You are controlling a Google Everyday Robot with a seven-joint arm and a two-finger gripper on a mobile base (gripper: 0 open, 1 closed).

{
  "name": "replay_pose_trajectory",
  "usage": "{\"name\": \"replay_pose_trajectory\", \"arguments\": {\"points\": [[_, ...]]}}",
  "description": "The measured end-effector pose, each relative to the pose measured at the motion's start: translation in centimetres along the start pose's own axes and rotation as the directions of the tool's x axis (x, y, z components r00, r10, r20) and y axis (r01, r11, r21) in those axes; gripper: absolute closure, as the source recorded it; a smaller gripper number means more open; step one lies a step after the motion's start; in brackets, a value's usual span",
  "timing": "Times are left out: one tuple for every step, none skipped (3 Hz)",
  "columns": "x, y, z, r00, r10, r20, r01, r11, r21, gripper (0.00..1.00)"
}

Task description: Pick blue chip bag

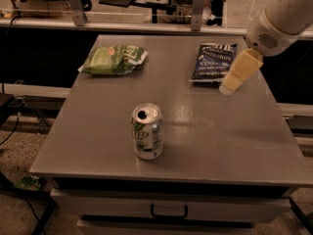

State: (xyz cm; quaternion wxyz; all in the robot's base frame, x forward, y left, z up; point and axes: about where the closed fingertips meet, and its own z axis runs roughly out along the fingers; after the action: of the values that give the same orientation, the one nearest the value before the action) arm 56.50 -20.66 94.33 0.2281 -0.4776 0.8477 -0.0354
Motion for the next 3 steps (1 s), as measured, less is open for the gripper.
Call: {"name": "replay_pose_trajectory", "arguments": {"points": [[-1.8,-2.7,3.4,0.997,0.068,0.033,-0.068,0.9977,-0.004,0.0],[-3.0,-5.4,6.9,0.99,0.134,0.043,-0.134,0.9909,-0.017,0.0],[-2.9,-8.0,11.7,0.974,0.226,0.014,-0.226,0.9735,-0.037,0.0]]}}
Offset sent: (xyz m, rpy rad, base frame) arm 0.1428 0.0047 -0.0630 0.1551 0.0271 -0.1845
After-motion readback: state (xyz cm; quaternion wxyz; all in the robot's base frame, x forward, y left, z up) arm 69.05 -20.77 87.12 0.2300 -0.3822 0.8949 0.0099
